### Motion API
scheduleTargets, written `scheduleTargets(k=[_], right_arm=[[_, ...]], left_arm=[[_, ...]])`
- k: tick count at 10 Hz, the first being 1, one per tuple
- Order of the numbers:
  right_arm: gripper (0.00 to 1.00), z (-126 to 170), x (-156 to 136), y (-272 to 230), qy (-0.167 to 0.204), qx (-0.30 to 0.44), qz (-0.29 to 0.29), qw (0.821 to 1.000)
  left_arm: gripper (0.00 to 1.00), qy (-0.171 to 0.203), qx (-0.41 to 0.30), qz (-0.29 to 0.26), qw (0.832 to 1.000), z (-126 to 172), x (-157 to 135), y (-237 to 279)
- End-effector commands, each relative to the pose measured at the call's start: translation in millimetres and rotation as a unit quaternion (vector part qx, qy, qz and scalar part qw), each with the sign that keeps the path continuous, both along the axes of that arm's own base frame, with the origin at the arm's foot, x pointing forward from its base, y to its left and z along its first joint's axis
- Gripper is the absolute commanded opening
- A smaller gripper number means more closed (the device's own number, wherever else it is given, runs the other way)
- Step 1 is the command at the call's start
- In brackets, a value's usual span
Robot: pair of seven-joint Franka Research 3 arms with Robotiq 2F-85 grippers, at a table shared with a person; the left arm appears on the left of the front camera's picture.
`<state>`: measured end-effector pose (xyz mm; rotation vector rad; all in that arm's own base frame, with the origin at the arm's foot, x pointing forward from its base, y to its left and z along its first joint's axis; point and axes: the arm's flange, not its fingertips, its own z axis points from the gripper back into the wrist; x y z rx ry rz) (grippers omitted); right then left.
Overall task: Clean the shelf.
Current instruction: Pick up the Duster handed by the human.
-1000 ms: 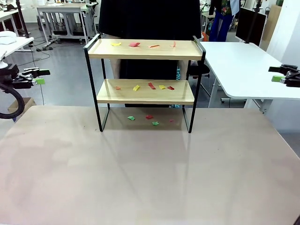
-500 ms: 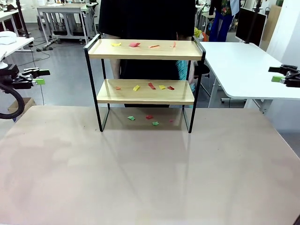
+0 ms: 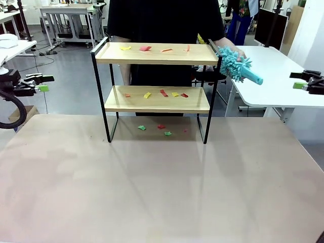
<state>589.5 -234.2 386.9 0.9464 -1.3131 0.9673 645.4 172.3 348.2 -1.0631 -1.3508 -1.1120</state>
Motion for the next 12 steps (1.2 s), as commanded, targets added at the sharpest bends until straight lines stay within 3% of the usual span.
scheduleTargets(k=[1,12], right_arm=[[1.00,2.4,-0.3,0.6,-0.002,0.001,0.000,1.000],[1.00,0.0,0.0,0.0,0.000,0.000,0.000,1.000]], left_arm=[[1.00,-0.007,0.003,-0.002,1.000,1.4,-0.7,-0.9],[1.00,-0.007,0.003,-0.002,1.000,1.4,-0.7,-0.9]])
